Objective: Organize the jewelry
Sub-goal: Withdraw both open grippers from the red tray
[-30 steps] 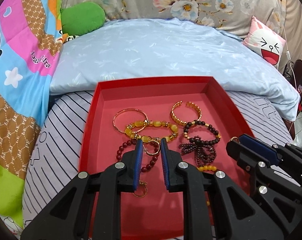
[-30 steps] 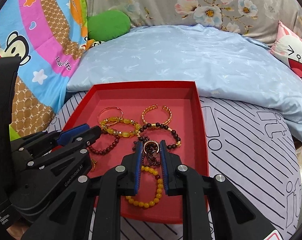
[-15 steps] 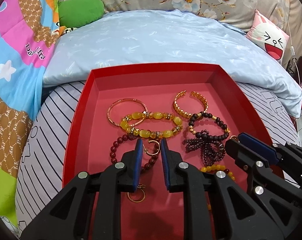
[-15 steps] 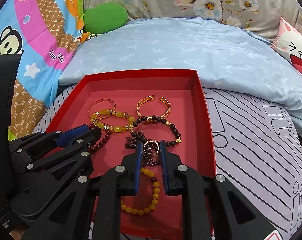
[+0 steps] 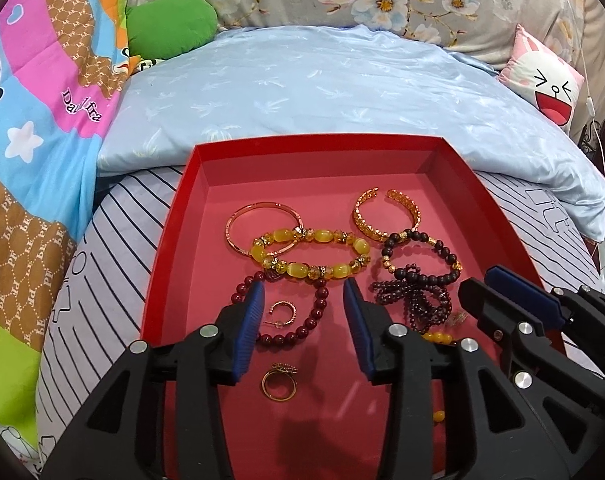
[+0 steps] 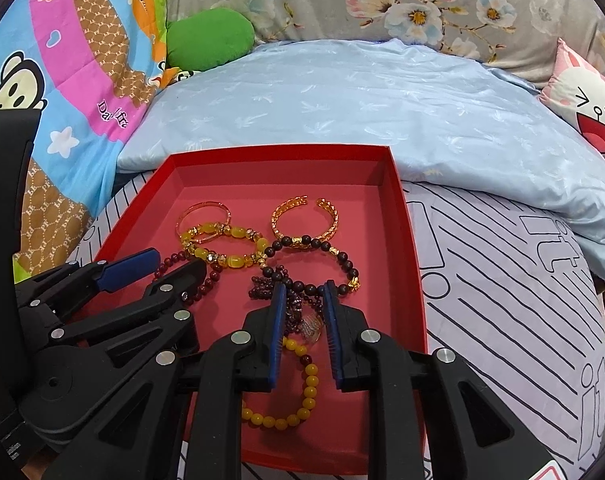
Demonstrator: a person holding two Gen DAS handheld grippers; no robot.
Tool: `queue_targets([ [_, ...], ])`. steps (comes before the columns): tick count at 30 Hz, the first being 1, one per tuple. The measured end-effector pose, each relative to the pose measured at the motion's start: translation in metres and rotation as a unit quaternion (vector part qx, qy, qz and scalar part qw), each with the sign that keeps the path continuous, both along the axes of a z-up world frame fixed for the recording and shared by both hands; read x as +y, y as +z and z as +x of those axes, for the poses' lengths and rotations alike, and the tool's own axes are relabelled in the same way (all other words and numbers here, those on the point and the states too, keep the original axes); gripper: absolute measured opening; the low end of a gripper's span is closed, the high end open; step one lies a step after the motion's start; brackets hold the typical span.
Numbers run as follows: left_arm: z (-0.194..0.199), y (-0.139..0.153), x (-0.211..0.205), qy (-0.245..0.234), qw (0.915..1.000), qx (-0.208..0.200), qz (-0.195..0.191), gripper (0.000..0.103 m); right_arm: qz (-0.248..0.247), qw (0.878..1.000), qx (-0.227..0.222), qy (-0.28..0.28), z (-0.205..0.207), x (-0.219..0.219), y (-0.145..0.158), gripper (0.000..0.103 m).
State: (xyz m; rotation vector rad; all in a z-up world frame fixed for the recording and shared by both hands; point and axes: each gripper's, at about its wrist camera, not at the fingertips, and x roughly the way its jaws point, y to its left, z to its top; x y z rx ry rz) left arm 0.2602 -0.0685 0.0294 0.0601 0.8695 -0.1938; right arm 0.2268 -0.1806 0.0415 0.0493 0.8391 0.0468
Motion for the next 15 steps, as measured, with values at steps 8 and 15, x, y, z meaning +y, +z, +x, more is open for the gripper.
queue_targets([
  [8,-0.017,0.013,0.005,0.002,1.0,-0.009,0.001,0.04,-0.01,1.0,-0.013,-0.004,-0.018,0.004,0.014,0.023],
  [15,-0.04,0.022,0.011,0.008,0.9999,-0.015,0.003,0.046,-0.009,1.0,-0.018,-0.007,-0.041,0.006,0.023,0.024],
])
